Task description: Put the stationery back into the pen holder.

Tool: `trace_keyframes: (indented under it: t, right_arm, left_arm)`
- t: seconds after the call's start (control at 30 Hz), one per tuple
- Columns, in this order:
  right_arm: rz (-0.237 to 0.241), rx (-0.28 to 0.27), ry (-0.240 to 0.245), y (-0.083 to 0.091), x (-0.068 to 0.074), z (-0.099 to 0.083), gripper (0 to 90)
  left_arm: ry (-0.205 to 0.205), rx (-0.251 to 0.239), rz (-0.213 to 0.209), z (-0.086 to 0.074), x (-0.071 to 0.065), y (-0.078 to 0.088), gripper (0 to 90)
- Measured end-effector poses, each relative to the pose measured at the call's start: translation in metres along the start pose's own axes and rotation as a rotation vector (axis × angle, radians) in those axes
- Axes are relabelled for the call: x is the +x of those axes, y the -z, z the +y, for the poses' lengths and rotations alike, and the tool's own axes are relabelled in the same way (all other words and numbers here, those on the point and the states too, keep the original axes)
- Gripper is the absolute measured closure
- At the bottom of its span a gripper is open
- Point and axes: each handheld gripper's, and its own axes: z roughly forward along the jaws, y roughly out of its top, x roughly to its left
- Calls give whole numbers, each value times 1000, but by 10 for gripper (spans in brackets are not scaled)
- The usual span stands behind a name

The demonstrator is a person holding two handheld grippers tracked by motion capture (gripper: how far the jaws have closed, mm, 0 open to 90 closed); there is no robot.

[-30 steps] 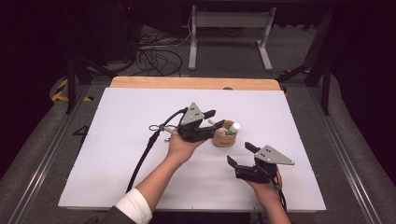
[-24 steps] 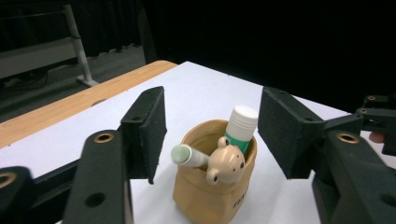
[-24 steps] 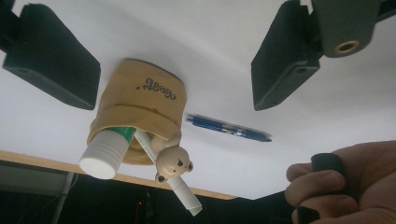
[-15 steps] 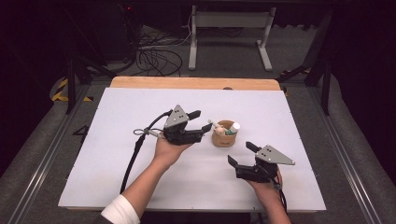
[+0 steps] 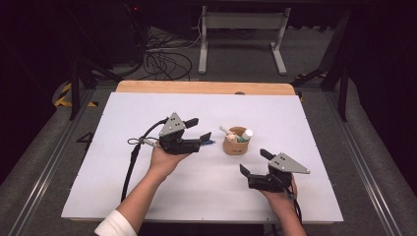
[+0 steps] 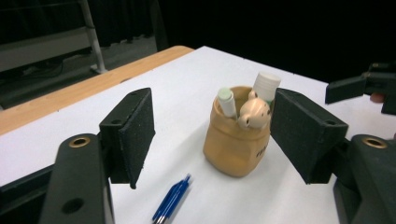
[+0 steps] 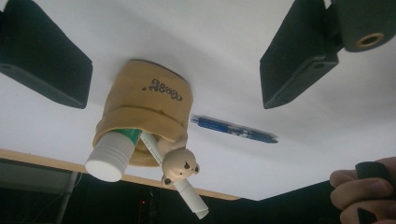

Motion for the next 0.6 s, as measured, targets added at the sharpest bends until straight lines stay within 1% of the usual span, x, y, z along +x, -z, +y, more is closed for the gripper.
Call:
trace_keyframes:
  t: [0.13, 0.2, 0.27, 0.33, 0.43, 0.47, 0.5, 0.6]
  right_arm:
    - [-1, -4, -3, 1, -1, 0, 93]
    - [1, -4, -4, 1, -1, 0, 93]
    - [3, -2, -5, 1, -1, 0, 93]
    - [3, -1, -1, 0, -1, 0, 93]
    - [5, 1, 0, 0, 0, 0, 93]
    - [5, 1, 1, 0, 0, 0, 92]
    - [4, 1, 1, 0, 0, 0, 92]
    - [1, 3, 2, -1, 0, 0, 90]
  left_arm:
    - [3, 26, -6, -5, 5, 4, 282]
    - [-10, 38, -2, -7, 7, 6, 265]
    - [-16, 42, 2, -9, 9, 9, 260]
    - [-11, 46, -1, -11, 12, 11, 252]
    - [-9, 60, -4, -14, 19, 15, 247]
    - [-15, 66, -2, -15, 21, 16, 245]
    - [-6, 71, -6, -16, 24, 16, 245]
    - [-12, 106, -13, -20, 33, 18, 244]
